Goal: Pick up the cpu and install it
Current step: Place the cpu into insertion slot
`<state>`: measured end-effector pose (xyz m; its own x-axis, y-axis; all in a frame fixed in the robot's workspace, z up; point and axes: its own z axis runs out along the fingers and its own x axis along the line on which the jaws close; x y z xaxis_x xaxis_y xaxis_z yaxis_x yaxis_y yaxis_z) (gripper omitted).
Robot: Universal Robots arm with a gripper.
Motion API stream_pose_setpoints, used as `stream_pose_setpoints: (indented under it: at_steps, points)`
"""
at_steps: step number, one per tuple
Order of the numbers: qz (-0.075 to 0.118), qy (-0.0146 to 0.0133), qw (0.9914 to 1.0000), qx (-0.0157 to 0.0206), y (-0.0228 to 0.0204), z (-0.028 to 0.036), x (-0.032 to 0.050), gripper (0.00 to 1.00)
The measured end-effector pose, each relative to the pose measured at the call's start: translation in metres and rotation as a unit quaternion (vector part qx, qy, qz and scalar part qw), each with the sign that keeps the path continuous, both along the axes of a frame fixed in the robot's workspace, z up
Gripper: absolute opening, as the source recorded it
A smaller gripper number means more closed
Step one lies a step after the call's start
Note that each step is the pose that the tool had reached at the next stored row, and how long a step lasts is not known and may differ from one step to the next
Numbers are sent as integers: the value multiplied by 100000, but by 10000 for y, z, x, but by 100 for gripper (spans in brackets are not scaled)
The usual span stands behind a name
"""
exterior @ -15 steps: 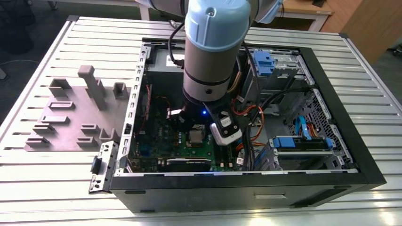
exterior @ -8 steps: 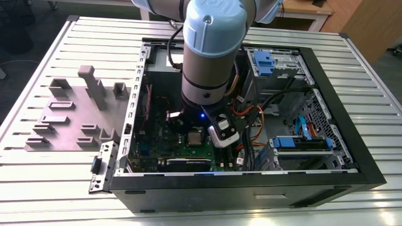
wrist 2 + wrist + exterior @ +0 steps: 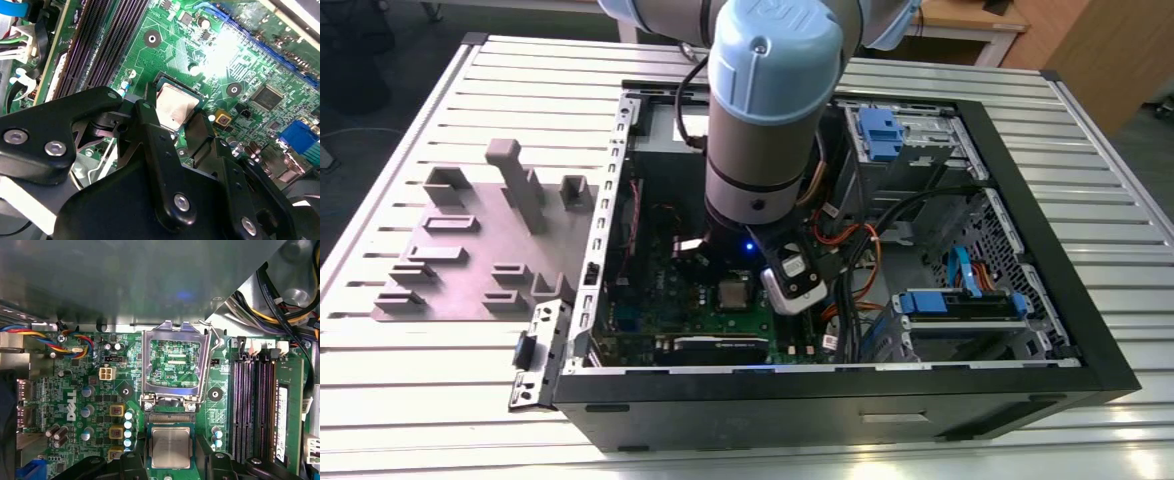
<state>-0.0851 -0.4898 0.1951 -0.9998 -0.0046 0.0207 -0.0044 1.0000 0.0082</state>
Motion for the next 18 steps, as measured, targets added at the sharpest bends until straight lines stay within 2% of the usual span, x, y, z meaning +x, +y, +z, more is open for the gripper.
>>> stream_pose_setpoints:
  at_steps: [10,18]
  points:
    - [-5,2,100000,88,9,-41,-12,47]
    - [-107,4,100000,82,16,-45,-11,47]
